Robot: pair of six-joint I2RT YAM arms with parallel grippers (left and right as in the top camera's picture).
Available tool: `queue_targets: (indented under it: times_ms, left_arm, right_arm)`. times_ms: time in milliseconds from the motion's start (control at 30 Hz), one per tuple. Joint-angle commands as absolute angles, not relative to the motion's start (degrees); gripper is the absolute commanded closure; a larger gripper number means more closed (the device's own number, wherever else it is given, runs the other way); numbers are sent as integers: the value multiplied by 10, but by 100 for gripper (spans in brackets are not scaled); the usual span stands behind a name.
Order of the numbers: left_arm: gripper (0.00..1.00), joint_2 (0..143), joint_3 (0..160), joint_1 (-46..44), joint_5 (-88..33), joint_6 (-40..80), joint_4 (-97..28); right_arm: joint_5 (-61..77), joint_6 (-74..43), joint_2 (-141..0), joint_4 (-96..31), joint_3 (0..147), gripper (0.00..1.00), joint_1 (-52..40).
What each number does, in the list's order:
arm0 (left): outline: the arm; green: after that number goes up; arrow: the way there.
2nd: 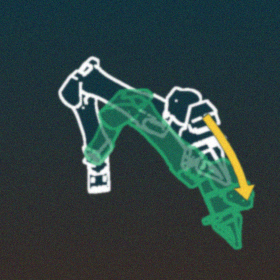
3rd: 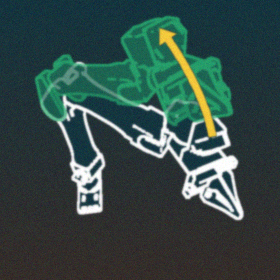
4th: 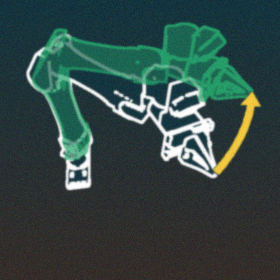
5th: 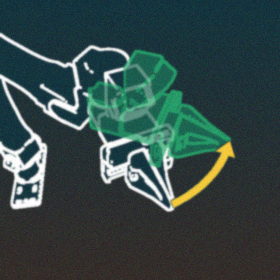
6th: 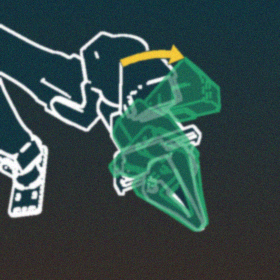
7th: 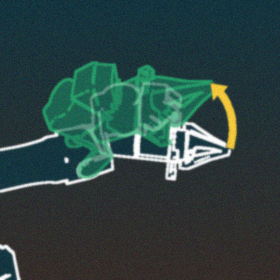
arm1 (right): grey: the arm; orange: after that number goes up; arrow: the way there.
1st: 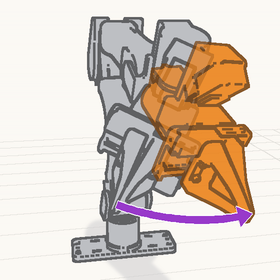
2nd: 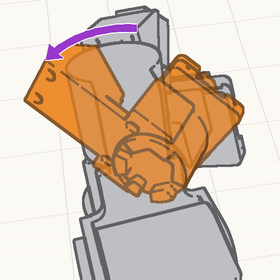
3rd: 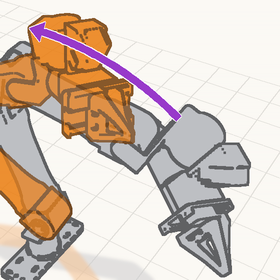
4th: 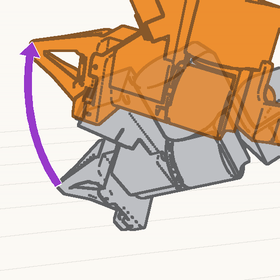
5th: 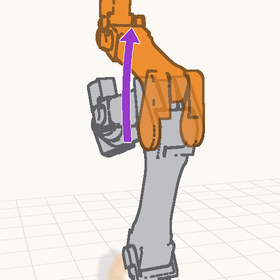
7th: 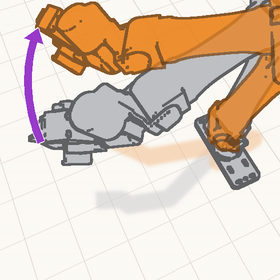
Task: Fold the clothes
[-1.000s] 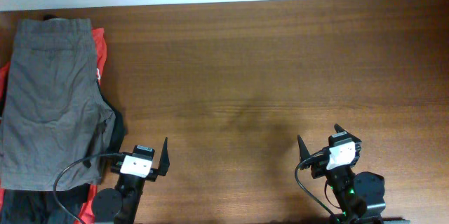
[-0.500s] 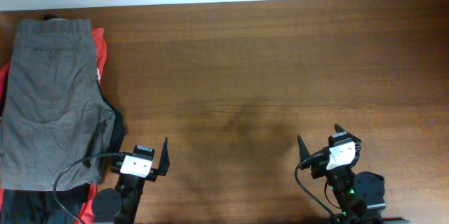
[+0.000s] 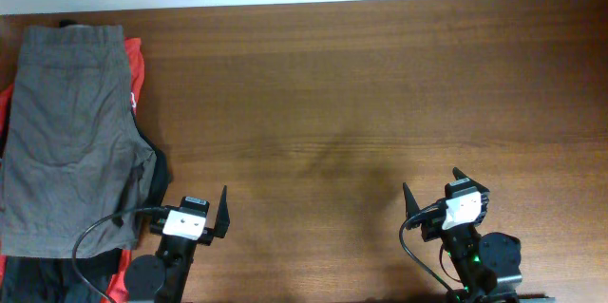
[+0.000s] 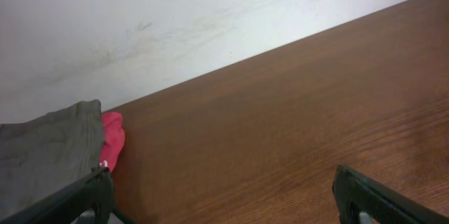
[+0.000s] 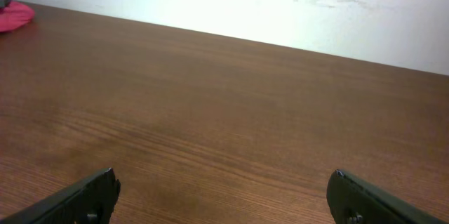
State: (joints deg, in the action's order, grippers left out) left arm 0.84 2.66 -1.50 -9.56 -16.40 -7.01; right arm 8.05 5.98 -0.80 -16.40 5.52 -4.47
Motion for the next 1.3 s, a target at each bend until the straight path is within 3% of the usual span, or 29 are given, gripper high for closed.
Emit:
queue_targets:
  times_ms: [0,1267]
  left_arm:
    - [1,4,19,-17,-91,-157,-67]
    - [1,4,19,-17,-108,-157,-60]
  right_arm:
    - [86,56,-4,-165,51,1,-41]
    - [85,55,-4,-165,51,1,-41]
